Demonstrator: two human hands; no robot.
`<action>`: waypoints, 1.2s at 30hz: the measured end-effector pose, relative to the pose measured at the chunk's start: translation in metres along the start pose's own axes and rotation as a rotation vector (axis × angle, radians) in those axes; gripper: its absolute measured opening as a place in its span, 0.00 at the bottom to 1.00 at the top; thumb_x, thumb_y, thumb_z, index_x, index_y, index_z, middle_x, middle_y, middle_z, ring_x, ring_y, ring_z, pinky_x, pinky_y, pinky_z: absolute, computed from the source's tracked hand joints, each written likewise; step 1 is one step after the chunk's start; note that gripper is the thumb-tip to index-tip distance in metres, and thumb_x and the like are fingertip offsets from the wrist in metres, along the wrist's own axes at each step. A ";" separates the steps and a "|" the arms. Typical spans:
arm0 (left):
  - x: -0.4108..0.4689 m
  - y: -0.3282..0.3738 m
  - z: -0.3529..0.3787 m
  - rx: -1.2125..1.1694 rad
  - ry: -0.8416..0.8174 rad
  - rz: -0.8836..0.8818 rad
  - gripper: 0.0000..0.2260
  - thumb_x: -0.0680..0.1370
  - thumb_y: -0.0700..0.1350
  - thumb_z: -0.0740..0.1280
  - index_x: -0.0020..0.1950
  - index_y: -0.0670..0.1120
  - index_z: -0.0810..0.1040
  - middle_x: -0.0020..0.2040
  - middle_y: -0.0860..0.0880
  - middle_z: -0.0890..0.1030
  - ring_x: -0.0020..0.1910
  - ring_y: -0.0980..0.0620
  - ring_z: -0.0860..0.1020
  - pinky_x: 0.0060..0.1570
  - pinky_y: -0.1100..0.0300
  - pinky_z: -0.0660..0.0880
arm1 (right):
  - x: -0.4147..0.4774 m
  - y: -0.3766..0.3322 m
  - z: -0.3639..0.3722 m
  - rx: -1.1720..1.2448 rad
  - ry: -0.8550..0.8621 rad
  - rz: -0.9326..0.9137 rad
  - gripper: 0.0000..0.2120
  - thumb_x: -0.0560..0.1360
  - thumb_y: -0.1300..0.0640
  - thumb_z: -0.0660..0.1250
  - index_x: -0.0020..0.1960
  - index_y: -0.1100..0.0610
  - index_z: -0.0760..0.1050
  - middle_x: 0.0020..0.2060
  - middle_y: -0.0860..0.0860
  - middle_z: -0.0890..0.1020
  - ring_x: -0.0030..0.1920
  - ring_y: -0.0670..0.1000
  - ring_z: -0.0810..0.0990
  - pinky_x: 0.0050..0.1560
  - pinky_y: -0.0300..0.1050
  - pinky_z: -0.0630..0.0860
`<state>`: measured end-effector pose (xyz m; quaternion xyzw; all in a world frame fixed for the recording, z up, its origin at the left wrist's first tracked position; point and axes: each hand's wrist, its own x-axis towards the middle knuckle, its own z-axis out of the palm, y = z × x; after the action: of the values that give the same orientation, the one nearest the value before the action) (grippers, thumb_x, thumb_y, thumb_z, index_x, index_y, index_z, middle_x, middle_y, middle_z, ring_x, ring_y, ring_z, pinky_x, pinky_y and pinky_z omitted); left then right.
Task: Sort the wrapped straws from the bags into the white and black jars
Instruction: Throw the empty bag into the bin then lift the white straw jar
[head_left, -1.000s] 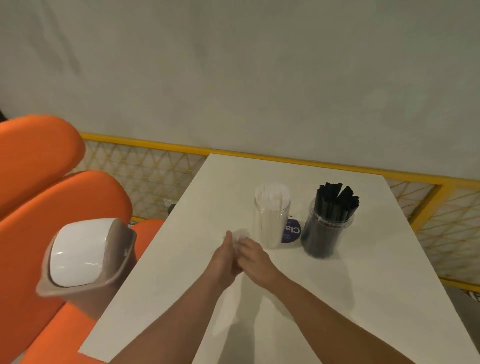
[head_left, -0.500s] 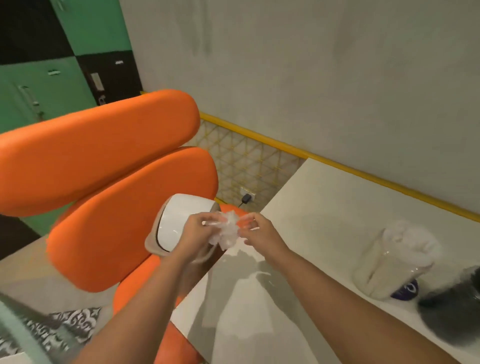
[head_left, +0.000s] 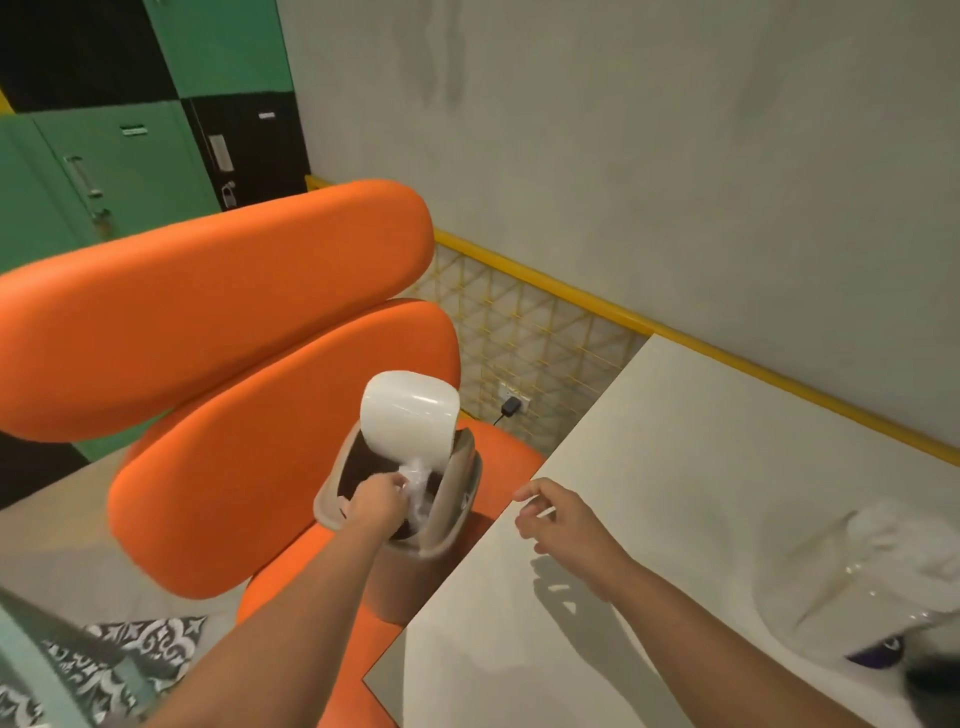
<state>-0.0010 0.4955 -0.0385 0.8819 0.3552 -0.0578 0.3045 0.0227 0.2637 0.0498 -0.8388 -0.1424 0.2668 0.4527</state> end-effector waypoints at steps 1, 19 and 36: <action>0.002 -0.001 0.002 0.047 -0.052 -0.013 0.13 0.78 0.44 0.60 0.60 0.50 0.78 0.58 0.47 0.80 0.59 0.44 0.76 0.66 0.46 0.67 | -0.001 0.000 -0.001 -0.004 -0.004 0.003 0.08 0.76 0.61 0.63 0.51 0.49 0.72 0.45 0.50 0.75 0.43 0.50 0.74 0.41 0.44 0.75; -0.103 0.188 0.015 -0.109 -0.029 0.521 0.20 0.73 0.47 0.69 0.65 0.47 0.71 0.64 0.45 0.69 0.63 0.43 0.70 0.62 0.49 0.70 | -0.069 -0.004 -0.147 -0.560 0.518 -0.088 0.27 0.72 0.50 0.69 0.68 0.50 0.65 0.64 0.52 0.69 0.66 0.53 0.65 0.65 0.48 0.64; -0.194 0.315 0.133 -0.099 -0.686 0.781 0.49 0.65 0.45 0.79 0.77 0.46 0.51 0.74 0.48 0.58 0.73 0.47 0.61 0.70 0.50 0.65 | -0.136 0.111 -0.225 0.032 0.706 0.342 0.63 0.63 0.49 0.78 0.74 0.56 0.29 0.76 0.55 0.51 0.75 0.55 0.57 0.70 0.47 0.60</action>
<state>0.0792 0.1270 0.0721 0.8637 -0.1180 -0.2085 0.4435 0.0412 -0.0160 0.1011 -0.8834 0.1679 0.0356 0.4361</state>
